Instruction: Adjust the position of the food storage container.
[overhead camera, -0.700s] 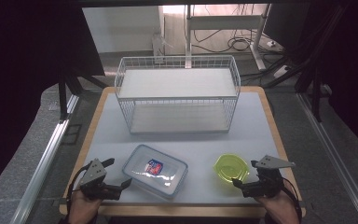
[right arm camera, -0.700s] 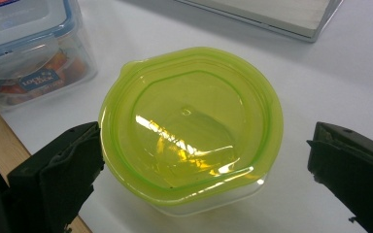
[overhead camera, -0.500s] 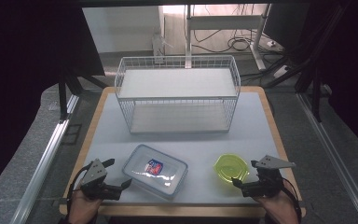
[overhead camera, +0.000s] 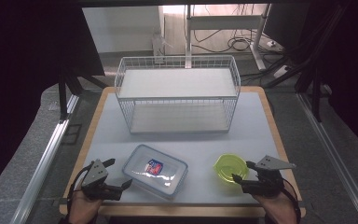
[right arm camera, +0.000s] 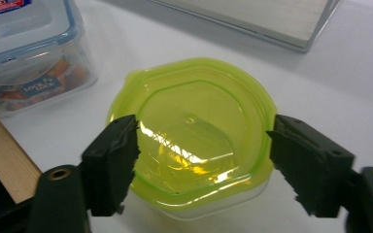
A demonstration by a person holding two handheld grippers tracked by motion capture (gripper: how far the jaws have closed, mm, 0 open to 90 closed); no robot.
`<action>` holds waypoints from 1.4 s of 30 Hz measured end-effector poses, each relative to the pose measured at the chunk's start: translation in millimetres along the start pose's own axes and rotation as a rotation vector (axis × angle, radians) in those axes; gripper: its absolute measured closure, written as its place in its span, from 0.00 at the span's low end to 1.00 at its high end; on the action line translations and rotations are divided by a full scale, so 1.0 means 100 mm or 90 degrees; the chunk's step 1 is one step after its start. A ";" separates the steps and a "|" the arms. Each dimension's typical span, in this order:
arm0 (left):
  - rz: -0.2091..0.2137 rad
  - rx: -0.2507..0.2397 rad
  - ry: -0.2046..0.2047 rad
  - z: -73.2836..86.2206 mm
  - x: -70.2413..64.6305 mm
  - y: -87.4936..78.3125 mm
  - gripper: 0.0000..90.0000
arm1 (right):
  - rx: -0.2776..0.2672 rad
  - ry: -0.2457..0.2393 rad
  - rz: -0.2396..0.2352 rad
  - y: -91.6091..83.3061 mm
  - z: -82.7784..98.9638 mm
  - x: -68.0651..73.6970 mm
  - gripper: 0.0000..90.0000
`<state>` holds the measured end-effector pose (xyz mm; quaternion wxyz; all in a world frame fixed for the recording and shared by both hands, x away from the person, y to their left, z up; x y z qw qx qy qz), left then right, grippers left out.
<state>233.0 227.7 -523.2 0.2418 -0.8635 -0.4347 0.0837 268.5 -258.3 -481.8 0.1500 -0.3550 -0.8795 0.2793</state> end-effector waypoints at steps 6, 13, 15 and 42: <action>-0.001 0.000 -0.003 0.00 0.01 0.00 0.04 | 0.012 -0.029 -0.009 -0.01 -0.07 0.10 0.54; -0.005 -0.002 -0.003 0.00 0.01 -0.01 0.04 | 0.046 -0.043 -0.039 0.10 -0.12 0.25 0.70; -0.007 -0.001 -0.004 0.01 0.03 -0.01 0.04 | 0.053 -0.052 -0.048 0.13 -0.13 0.29 0.74; -0.003 0.017 0.005 0.02 0.01 0.02 0.05 | 0.086 -0.058 -0.080 0.44 -0.15 0.45 1.00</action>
Point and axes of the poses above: each handheld gripper's, and its own axes: y roughly forward along the jaws, z roughly out of its underside, x roughly to its left, the point moved 2 cm from there along y, roughly forward along the jaws, and after that the axes turned 4 degrees about -z, right-handed, at the moved point
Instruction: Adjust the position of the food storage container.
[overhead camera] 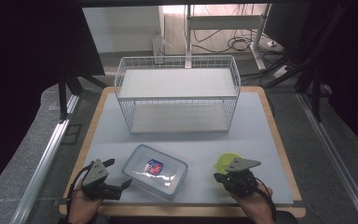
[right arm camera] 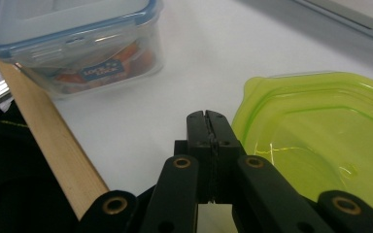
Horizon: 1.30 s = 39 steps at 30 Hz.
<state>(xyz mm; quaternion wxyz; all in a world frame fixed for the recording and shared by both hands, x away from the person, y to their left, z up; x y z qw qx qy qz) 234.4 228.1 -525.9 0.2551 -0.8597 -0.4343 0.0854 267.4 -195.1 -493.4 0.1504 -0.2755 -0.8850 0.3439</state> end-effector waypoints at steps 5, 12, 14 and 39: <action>0.001 0.003 0.002 0.00 -0.01 0.01 0.05 | 0.001 0.036 0.000 -0.02 0.04 -0.10 1.00; 0.002 0.010 0.007 0.00 -0.01 0.02 0.05 | -0.004 0.051 0.013 -0.07 0.07 -0.21 1.00; 0.003 0.011 0.008 0.01 -0.02 0.02 0.05 | -0.008 0.055 0.013 -0.09 0.09 -0.24 1.00; 0.003 0.030 0.015 0.01 -0.04 0.06 0.05 | -0.034 0.123 0.074 -0.33 0.24 -0.72 1.00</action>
Point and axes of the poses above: each handheld gripper's, and its own axes: y roughly forward along the jaws, z roughly out of its underside, x roughly to its left, the point moved 2 cm from there along y, roughly forward along the jaws, and after that the axes turned 4 degrees about -z, right-handed, at the moved point
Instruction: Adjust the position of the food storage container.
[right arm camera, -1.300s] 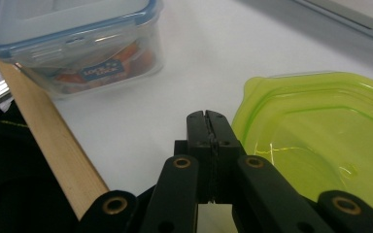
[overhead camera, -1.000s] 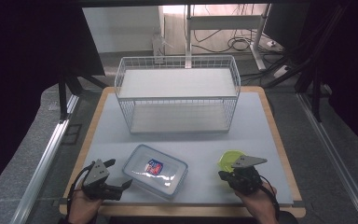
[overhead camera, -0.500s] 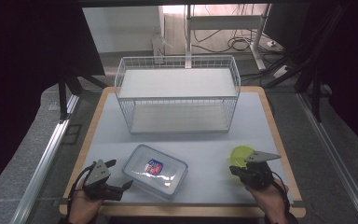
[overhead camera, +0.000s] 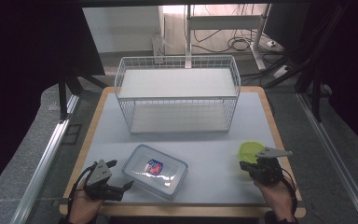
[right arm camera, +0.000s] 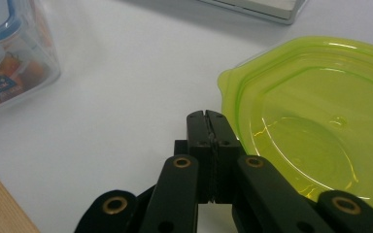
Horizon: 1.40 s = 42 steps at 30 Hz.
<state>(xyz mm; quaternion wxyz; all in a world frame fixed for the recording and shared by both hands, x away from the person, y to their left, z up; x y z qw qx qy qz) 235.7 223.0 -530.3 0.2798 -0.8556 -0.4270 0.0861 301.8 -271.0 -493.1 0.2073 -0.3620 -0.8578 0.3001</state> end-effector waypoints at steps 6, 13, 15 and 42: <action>-0.005 0.004 -0.007 0.00 0.00 -0.01 0.05 | -0.007 -0.010 0.009 -0.02 -0.01 0.04 1.00; -0.024 0.024 -0.026 0.02 0.06 -0.07 0.12 | -0.004 -0.022 0.014 -0.02 -0.01 0.13 0.99; -0.013 0.020 -0.038 0.03 0.09 -0.10 0.19 | -0.005 -0.023 0.012 -0.02 -0.02 0.15 1.00; 0.036 0.104 -0.032 0.01 0.16 0.13 1.00 | 0.031 -0.067 -0.084 0.19 0.02 0.65 0.99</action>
Point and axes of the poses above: each handheld gripper's, and its own axes: y roughly forward along the jaws, z roughly out of its underside, x roughly to its left, the point moved 2 cm from there along y, roughly forward along the jaws, and after that the axes turned 4 degrees about -z, right-handed, at the moved point
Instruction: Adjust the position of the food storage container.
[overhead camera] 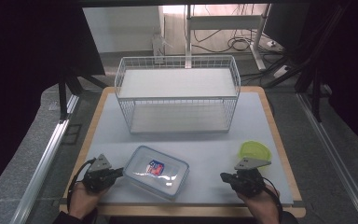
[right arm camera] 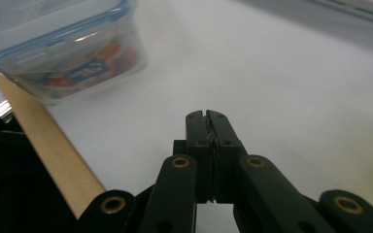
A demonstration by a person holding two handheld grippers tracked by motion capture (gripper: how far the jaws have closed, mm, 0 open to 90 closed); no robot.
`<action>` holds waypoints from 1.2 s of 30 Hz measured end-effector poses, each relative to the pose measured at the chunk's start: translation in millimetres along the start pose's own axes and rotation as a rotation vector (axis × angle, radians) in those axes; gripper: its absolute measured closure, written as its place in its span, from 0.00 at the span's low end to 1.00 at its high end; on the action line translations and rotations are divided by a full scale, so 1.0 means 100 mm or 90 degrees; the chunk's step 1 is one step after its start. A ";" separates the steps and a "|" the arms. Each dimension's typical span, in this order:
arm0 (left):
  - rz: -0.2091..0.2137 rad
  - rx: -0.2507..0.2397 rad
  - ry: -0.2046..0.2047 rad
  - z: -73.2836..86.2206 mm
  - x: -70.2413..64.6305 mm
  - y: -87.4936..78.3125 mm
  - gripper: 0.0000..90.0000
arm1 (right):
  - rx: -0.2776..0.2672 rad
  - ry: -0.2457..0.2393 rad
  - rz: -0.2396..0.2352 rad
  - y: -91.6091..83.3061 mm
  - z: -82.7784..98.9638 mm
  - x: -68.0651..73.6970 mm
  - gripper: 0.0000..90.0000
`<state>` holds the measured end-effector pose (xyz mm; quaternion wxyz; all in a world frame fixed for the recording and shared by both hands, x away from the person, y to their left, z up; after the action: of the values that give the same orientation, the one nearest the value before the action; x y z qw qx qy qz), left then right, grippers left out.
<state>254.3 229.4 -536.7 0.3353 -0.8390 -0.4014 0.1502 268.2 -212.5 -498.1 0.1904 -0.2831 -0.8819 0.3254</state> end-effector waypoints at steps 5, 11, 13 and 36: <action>0.020 0.005 0.013 -0.06 -0.11 0.04 1.00 | 0.013 -0.007 -0.026 0.07 0.00 0.11 0.99; 0.045 0.006 0.012 -0.11 -0.21 0.10 1.00 | 0.029 -0.005 -0.051 0.19 0.00 0.20 0.99; 0.056 0.006 0.013 -0.15 -0.26 0.13 1.00 | 0.032 -0.006 -0.055 0.22 -0.01 0.22 0.98; 0.100 0.017 0.017 -0.32 -0.56 0.30 1.00 | 0.039 -0.018 0.009 0.33 -0.14 -0.02 1.00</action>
<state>252.9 158.7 -534.3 0.3390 -0.8653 -0.3278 0.1698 289.5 -186.8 -510.9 0.1843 -0.2790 -0.8720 0.3575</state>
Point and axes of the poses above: each handheld gripper's, and its own axes: y roughly forward along the jaws, z roughly out of its underside, x roughly to its left, the point moved 2 cm from there along y, roughly forward along the jaws, and after that the axes turned 4 degrees about -z, right-handed, at the moved point
